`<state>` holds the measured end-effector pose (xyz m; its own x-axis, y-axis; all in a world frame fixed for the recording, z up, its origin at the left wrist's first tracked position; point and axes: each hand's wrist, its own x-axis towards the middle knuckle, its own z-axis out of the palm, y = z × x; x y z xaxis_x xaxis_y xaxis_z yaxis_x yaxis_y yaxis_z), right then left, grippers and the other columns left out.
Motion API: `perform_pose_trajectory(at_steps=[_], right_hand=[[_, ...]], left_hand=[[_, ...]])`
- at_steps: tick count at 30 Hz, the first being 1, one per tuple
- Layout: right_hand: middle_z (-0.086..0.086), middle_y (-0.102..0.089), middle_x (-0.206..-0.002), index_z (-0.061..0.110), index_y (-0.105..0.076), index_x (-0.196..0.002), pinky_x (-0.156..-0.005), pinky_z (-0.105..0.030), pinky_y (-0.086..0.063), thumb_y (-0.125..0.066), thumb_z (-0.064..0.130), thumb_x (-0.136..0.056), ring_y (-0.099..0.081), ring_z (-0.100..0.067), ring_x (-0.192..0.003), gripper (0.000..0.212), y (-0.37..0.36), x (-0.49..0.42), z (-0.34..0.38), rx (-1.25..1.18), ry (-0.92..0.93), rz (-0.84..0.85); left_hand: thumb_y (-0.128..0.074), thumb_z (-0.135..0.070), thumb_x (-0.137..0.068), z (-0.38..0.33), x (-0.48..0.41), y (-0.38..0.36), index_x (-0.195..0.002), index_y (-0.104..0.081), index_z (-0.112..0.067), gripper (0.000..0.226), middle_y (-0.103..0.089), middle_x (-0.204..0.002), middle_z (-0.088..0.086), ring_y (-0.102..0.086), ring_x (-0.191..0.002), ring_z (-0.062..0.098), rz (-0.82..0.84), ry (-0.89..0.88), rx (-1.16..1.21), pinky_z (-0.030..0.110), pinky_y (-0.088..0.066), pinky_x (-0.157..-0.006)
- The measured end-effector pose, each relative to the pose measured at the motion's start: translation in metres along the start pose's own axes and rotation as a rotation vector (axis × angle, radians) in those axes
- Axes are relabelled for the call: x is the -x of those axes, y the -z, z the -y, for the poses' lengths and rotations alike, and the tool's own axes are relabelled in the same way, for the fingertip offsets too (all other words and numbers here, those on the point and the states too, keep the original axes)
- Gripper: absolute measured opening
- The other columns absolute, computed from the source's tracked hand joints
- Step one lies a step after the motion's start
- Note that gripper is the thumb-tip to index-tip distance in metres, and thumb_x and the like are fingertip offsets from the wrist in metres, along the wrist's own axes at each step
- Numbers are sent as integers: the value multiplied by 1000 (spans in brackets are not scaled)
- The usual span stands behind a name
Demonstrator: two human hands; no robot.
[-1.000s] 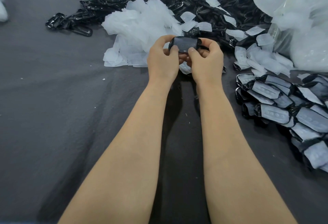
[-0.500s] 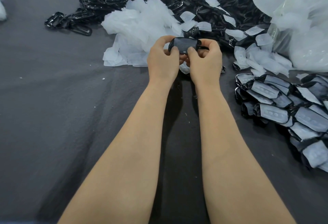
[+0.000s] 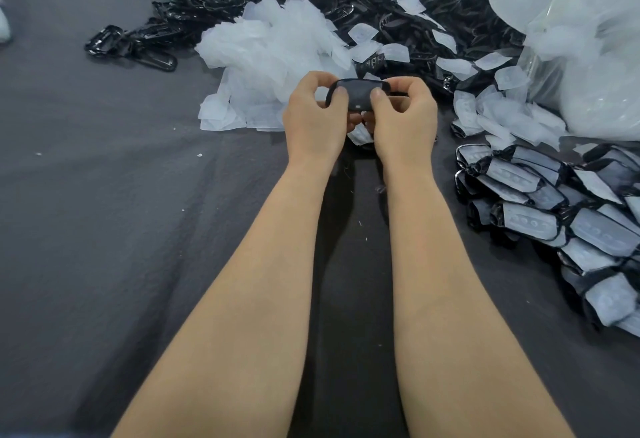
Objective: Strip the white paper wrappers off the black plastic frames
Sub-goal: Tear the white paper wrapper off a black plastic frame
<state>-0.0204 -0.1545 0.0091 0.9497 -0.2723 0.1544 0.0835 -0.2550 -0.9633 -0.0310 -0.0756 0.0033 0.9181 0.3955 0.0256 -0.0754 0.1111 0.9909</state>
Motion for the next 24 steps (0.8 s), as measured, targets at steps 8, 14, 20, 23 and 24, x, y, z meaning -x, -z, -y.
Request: perform_pose_trajectory(at_steps=[8, 14, 20, 23, 24], right_hand=[[-10, -69, -85, 25, -56, -83, -83, -48, -55, -60, 12, -87, -69, -26, -80, 14, 2, -1, -1, -39, -40, -4], [-2, -64, -77, 25, -56, -77, -83, -50, -53, -61, 15, -88, -66, -28, -82, 15, 0, -1, 1, -19, -24, -26], [0, -62, -77, 20, -56, -80, -80, -47, -55, -59, 12, -89, -65, -24, -76, 13, 0, -1, 0, 9, 19, -44], [1, -61, -75, 21, -55, -78, -76, -44, -57, -59, 11, -91, -62, -8, -56, 16, 2, -2, -2, -28, -6, -71], [-1, -62, -75, 20, -55, -78, -75, -43, -57, -59, 11, -91, -60, -6, -52, 16, 3, -3, -2, -38, -16, -79]], left_hand=[[-50, -14, -96, 0, 1, 0, -95, -55, -16, 5, -69, -88, 15, -70, -64, 15, -5, -25, -54, 16, -49, -52], [-50, -12, -94, 0, 2, 0, -78, -48, -24, 21, -68, -80, 13, -67, -54, 9, -20, -47, -72, 19, -50, -51], [-51, -14, -95, 1, 1, -1, -81, -50, -23, 17, -68, -81, 12, -66, -53, 7, -30, -45, -85, 19, -51, -51], [-55, -18, -94, 1, 1, 0, -96, -54, -19, 2, -69, -86, 14, -68, -61, 10, 34, -49, -107, 19, -53, -58], [-55, -16, -94, 1, 1, 0, -100, -53, -18, 6, -69, -86, 14, -68, -64, 11, 55, -55, -117, 20, -54, -60]])
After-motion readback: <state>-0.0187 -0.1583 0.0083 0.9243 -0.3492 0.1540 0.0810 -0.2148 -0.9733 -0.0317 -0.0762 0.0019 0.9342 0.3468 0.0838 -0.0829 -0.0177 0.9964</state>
